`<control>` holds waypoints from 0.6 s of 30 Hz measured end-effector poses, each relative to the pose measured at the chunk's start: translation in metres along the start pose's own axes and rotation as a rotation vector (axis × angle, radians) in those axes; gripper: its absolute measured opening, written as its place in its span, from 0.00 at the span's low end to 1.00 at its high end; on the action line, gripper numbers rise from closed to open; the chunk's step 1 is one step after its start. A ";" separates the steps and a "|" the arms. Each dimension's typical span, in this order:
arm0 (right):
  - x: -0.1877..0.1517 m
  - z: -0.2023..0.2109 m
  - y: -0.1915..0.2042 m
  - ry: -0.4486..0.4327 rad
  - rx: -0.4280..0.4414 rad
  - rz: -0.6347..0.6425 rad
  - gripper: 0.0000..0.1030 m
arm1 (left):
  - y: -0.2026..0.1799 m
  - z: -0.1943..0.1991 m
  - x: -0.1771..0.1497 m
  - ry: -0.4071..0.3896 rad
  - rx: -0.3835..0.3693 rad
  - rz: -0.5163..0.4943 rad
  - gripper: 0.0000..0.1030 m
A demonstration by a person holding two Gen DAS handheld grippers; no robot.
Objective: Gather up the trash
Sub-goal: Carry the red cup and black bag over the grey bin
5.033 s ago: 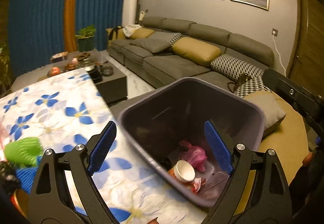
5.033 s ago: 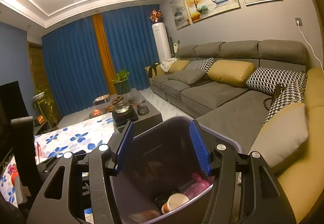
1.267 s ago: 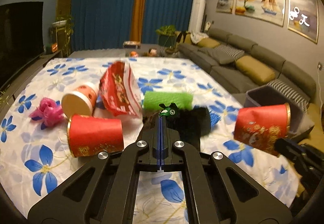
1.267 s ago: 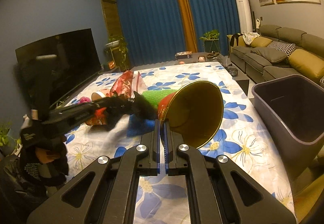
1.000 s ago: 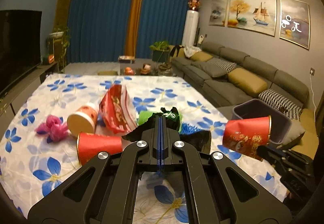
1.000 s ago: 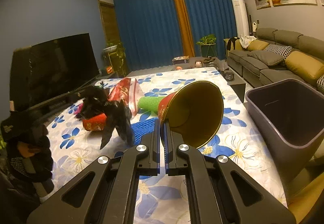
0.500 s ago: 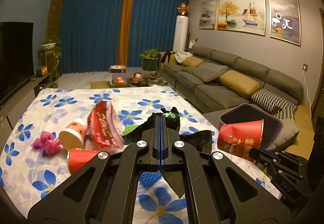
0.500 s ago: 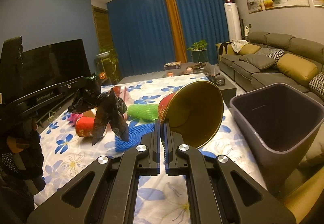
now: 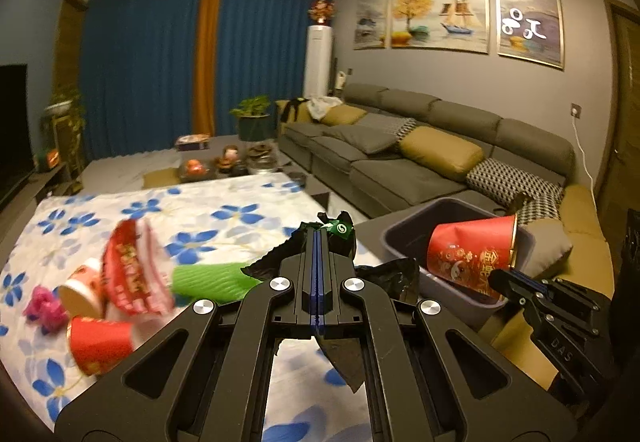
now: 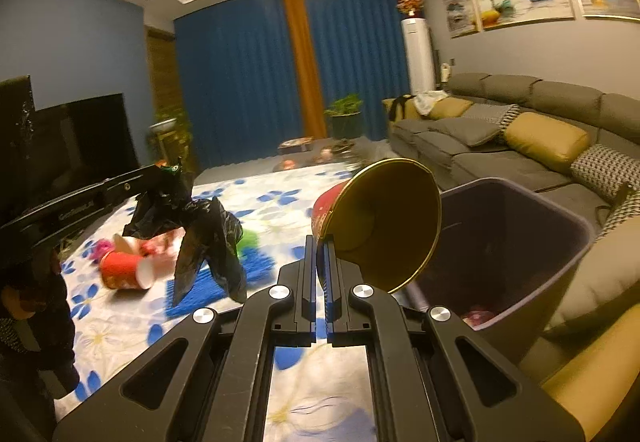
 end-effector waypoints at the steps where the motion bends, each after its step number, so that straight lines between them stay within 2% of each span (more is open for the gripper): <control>1: 0.002 0.000 -0.007 -0.004 -0.018 -0.003 0.04 | -0.008 -0.004 0.003 -0.001 -0.012 -0.010 0.00; 9: 0.014 -0.001 -0.058 -0.031 -0.137 -0.022 0.04 | -0.069 -0.042 0.017 0.006 -0.101 -0.075 0.00; 18: 0.021 -0.012 -0.095 -0.029 -0.220 -0.038 0.04 | -0.119 -0.079 0.032 0.007 -0.174 -0.076 0.00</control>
Point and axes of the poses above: each gripper's, at about its wrist camera, not at the fingertips, and z roughly against the way its jaws point, y to its left, x to its top, the point moved 7 cm from there along -z, roughly the way its jaws point, and after that the axes turned 2 degrees about x, right-handed, at the moved point
